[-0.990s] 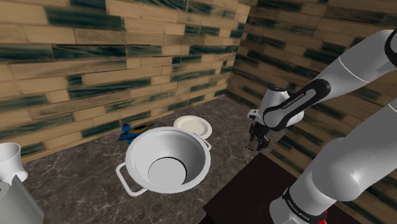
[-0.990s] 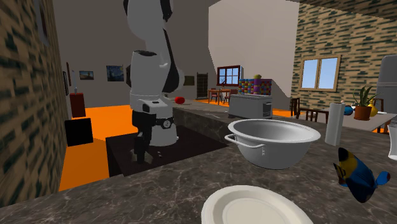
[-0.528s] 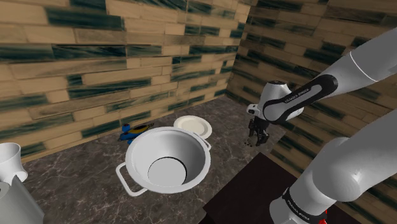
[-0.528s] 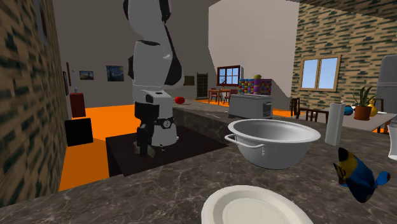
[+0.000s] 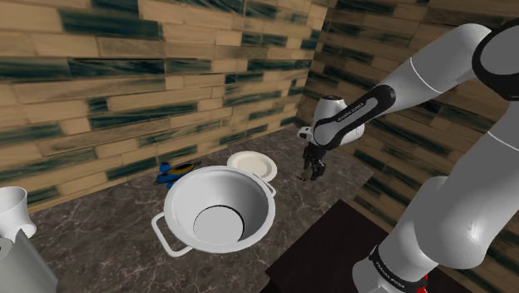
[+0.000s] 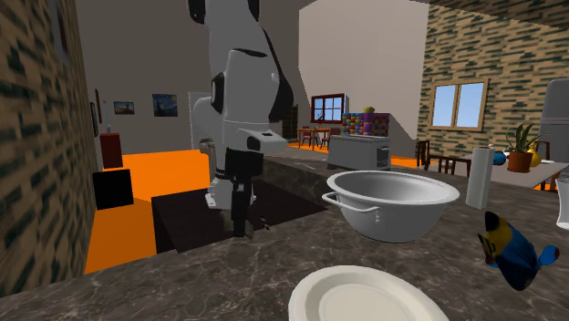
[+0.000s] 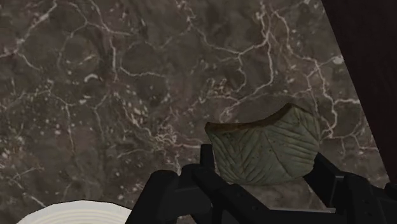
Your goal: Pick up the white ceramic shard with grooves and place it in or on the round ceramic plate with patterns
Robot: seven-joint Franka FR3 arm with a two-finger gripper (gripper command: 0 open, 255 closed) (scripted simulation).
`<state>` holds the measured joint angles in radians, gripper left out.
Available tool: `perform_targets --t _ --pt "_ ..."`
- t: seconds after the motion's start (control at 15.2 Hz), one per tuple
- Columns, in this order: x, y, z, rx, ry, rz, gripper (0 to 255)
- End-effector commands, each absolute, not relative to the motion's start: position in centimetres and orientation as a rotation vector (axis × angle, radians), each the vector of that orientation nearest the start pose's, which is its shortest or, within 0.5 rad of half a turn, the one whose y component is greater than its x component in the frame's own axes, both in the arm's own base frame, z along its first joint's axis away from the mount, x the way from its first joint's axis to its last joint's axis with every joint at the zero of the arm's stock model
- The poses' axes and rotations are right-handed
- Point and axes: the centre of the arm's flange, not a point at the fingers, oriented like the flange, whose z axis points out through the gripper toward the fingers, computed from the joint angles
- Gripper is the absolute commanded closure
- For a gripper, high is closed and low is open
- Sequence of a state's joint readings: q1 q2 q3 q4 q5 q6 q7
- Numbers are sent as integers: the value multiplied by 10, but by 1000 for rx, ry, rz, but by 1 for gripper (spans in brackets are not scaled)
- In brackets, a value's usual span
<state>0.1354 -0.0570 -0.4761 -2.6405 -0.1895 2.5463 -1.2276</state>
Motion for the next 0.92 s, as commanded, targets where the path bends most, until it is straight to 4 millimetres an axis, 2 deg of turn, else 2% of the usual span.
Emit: perform_targets --t 0.0,0.86 --pt "424 -127 258 -2740 -1581 130 255" --pt "584 -65 259 -2740 -1581 130 255"
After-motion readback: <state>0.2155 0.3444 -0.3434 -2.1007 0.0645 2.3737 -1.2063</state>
